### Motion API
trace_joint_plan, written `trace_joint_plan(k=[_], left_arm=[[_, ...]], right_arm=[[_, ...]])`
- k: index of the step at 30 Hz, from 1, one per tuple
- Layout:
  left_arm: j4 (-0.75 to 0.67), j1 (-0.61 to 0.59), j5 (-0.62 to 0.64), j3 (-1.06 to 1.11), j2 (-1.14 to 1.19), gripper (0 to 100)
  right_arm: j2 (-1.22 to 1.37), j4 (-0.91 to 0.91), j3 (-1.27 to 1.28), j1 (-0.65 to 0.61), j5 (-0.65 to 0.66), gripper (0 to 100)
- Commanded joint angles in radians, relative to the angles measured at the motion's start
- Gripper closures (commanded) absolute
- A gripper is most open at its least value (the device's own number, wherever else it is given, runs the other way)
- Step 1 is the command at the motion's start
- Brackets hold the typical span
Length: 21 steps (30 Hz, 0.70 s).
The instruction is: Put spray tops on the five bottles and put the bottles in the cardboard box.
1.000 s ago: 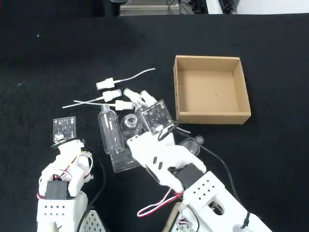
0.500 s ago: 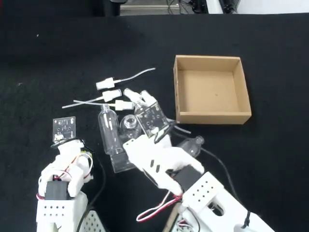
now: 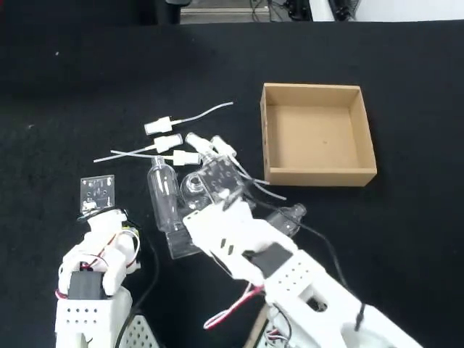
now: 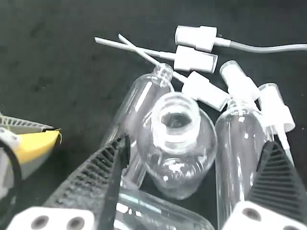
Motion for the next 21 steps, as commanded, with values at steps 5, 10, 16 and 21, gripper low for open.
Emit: trace_joint_plan(k=[5,10,16,21], left_arm=[[0.005,0.01,-0.003,0.013,0.008,97],[0.005,0.01,-0.003,0.013,0.008,97],[0.005,0.012,-0.003,0.013,0.008,97],[0.005,0.008,-0.003,0.013,0.008,97]], right_arm=[[0.203,0.003,-0.143,-0.006,-0.006,61.3],[0.205,0.003,-0.143,-0.006,-0.006,61.3],[0.2,0.003,-0.15,-0.006,0.002,61.3],[0.111,0.011,-0.131,-0.006,0.002,61.3]])
